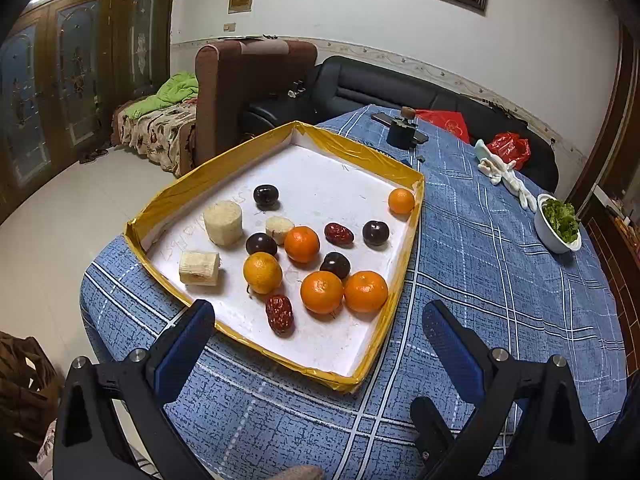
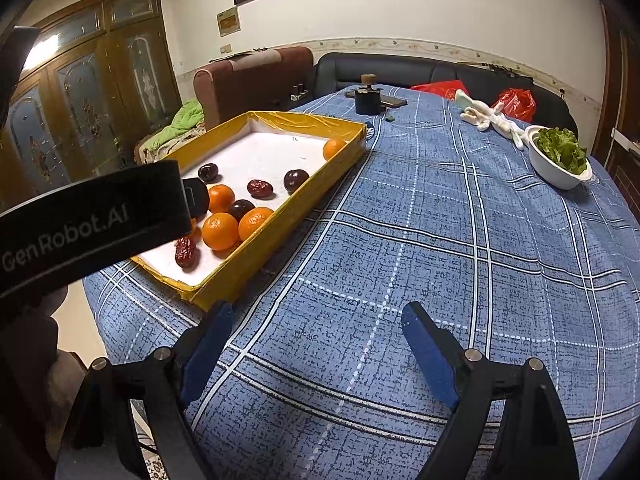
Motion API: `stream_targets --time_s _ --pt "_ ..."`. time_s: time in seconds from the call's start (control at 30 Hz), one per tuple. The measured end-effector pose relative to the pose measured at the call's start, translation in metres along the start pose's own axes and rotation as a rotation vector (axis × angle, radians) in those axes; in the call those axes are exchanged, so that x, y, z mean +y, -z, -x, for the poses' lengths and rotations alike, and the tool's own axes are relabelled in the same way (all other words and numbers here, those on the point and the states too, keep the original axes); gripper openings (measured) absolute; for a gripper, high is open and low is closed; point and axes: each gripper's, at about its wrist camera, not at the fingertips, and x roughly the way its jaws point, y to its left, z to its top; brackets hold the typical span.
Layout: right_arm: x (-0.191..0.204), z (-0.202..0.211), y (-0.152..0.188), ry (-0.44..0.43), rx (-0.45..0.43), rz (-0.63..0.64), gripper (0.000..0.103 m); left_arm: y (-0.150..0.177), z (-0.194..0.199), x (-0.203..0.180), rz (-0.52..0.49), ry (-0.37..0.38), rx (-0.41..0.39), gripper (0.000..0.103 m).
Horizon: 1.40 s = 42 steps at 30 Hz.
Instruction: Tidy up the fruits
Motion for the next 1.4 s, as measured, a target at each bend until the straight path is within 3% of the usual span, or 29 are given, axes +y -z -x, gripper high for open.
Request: stream_targets --time_s 1.4 --pt "-0.0050 -0.0017 0.0014 0.014 0.000 -0.017 0.093 0.0038 -0.0033 -0.0049 -0.015 0.007 0.019 0.103"
